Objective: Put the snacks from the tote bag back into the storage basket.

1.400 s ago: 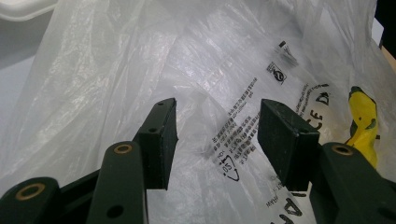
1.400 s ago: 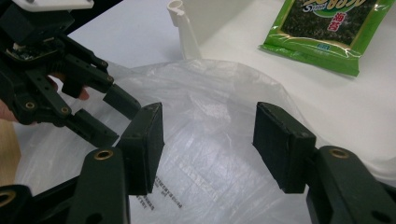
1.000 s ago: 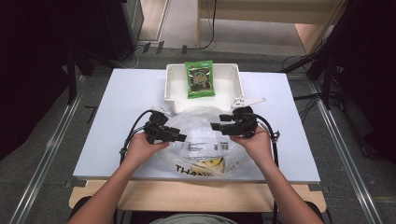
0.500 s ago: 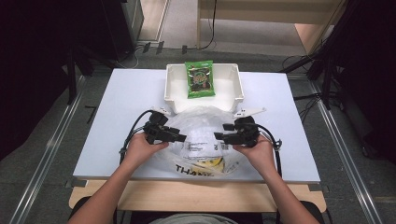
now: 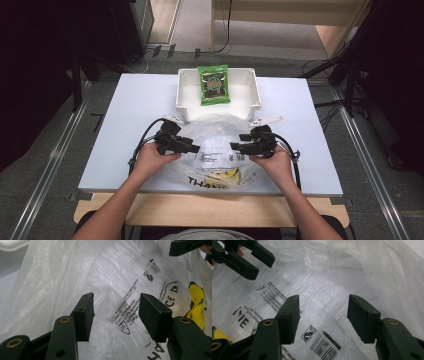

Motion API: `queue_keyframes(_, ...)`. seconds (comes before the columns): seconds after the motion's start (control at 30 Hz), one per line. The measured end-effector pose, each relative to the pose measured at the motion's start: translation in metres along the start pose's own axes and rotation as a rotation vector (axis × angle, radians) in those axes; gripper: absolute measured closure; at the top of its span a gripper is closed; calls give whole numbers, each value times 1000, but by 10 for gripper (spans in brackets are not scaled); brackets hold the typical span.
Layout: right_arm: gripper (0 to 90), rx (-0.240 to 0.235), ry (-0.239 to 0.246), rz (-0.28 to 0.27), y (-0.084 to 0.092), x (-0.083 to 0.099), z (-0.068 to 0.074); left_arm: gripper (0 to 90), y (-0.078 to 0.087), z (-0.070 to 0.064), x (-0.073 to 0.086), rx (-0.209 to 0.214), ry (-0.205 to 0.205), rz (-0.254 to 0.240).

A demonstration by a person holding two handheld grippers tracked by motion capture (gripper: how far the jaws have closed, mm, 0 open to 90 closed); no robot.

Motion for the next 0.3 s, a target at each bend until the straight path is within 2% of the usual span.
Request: queue_keyframes(0.3,444,3,8,3,0,1,-1,463,0,-1,-1,1,-5,-8)
Point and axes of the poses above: each handheld gripper's, and its own axes: y roughly backward along the jaws, x roughly out of its underside, z roughly to its left, the point moved 9 cm from there along -y, roughly forward along the jaws, and after that the axes turned 6 degrees about -z, right-handed, at the moved point
